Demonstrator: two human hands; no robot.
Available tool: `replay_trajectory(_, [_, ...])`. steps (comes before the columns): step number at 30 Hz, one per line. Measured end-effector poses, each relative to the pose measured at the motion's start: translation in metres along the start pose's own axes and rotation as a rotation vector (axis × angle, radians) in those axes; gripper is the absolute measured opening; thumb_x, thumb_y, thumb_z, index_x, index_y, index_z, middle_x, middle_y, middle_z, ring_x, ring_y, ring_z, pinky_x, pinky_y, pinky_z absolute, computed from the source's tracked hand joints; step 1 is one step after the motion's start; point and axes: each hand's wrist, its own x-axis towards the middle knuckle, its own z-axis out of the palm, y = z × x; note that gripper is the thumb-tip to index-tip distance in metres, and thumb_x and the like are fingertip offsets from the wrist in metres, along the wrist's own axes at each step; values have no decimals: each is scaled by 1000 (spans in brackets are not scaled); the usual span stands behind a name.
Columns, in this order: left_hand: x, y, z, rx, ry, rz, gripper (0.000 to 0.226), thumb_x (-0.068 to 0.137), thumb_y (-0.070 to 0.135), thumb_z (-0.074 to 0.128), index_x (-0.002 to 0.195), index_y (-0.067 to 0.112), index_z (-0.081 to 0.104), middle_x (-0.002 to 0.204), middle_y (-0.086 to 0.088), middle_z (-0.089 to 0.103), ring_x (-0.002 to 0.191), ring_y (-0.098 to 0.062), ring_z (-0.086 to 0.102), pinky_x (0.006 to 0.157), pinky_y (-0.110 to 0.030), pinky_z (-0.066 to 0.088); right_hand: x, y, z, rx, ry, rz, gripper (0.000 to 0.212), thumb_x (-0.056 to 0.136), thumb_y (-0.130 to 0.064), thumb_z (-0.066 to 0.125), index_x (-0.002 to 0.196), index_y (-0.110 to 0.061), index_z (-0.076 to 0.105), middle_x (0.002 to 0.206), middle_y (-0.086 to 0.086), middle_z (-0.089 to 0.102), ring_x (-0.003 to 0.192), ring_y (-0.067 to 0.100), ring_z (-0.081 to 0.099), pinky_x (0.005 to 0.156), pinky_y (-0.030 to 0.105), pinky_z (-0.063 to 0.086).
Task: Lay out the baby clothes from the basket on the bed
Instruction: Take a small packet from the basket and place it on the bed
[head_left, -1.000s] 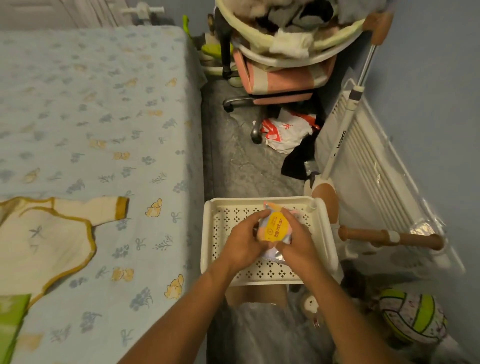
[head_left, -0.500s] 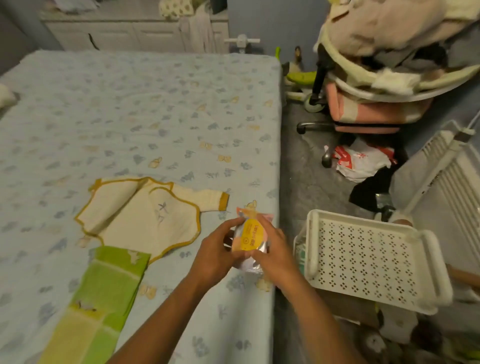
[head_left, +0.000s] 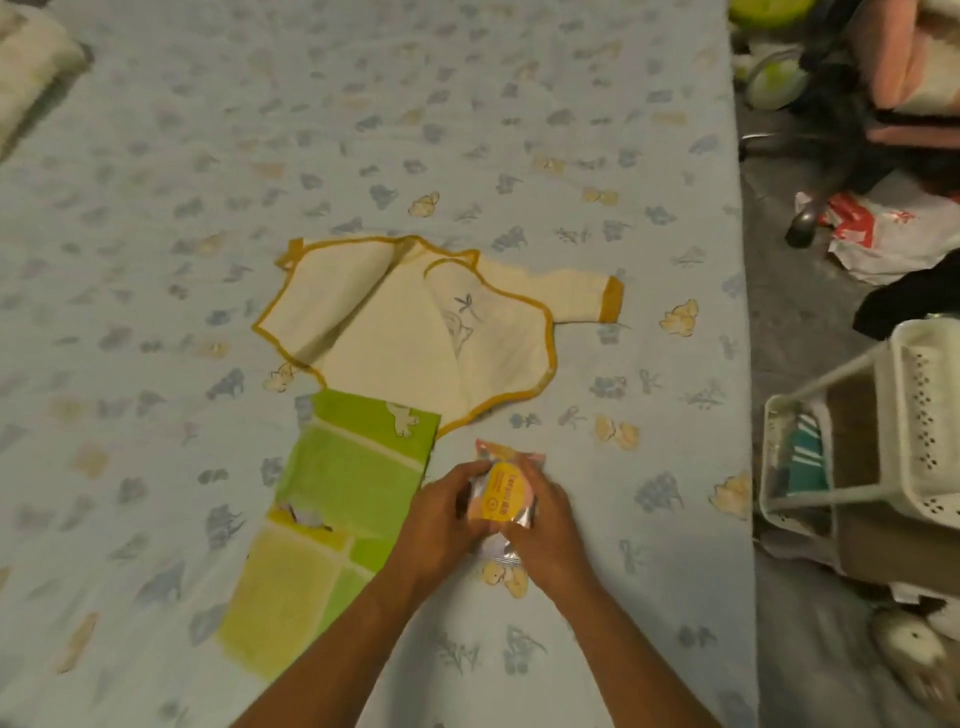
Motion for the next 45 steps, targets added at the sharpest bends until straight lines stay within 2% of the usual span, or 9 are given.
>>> replay_trajectory(5, [13, -31, 5, 374, 169, 213, 55, 64, 39, 87, 114, 23, 70, 101, 3, 49, 100, -17, 40, 83, -24, 28, 12, 24, 4, -63, 18, -24, 84, 74, -8, 75, 144, -37, 39, 123, -4, 44, 117, 9, 46, 94, 23, 40])
replay_trajectory(10, [23, -30, 2, 515, 104, 417, 13, 71, 22, 83, 78, 20, 72, 88, 1, 59, 89, -21, 49, 77, -34, 42, 13, 25, 3, -28, 1, -33, 89, 70, -6, 77, 145, -34, 39, 131, -6, 43, 123, 12, 43, 103, 32, 41])
replay_trajectory(16, [31, -16, -2, 479, 11, 204, 3, 78, 23, 77, 76, 23, 75, 92, 6, 66, 99, -22, 50, 84, -40, 37, 12, 21, 6, -56, 26, -31, 92, 67, 1, 72, 142, -39, 38, 123, -10, 41, 114, 7, 43, 87, 17, 43])
replay_trajectory(20, [38, -12, -1, 348, 32, 94, 15, 82, 16, 73, 70, 25, 72, 93, 6, 67, 100, -20, 52, 88, -41, 39, 13, 23, 6, -38, 36, -12, 94, 66, 2, 72, 142, -42, 37, 120, -9, 42, 116, 11, 46, 88, 31, 53])
replay_trajectory(29, [76, 13, 4, 88, 155, -9, 17, 81, 9, 70, 66, 16, 71, 60, 5, 67, 55, -9, 63, 56, -30, 52, 13, 25, 7, -79, 56, -58, 95, 72, -2, 70, 148, -39, 28, 134, -7, 40, 122, 11, 43, 90, 27, 48])
replay_trajectory(34, [75, 11, 18, -48, 182, -45, 12, 84, 2, 65, 73, 7, 67, 63, -10, 67, 53, -21, 60, 55, -35, 50, 7, 26, 4, -123, 32, -126, 98, 74, -1, 68, 131, -68, 24, 124, -8, 40, 107, 11, 52, 77, 24, 54])
replay_trajectory(38, [66, 7, 13, -216, 236, -45, 15, 82, 10, 75, 94, 12, 66, 86, -5, 66, 73, -15, 60, 65, -21, 51, 9, 28, 1, -87, 0, -84, 87, 73, -1, 70, 137, -50, 37, 123, -6, 42, 110, 13, 52, 77, 24, 57])
replay_trajectory(42, [47, -11, 1, -150, 117, 34, 29, 76, 14, 82, 103, 21, 73, 103, -2, 66, 92, -20, 62, 78, -34, 54, 13, 28, 0, -57, -32, -46, 89, 74, 0, 70, 139, -51, 35, 121, -6, 41, 108, 9, 49, 70, 12, 51])
replay_trajectory(45, [33, -29, -1, -67, -71, 48, 61, 69, 8, 86, 124, 28, 68, 89, 2, 49, 77, -13, 49, 70, -21, 41, 16, 28, -2, -49, -46, -32, 88, 75, 0, 68, 138, -51, 36, 123, -4, 40, 114, 13, 49, 75, 16, 54])
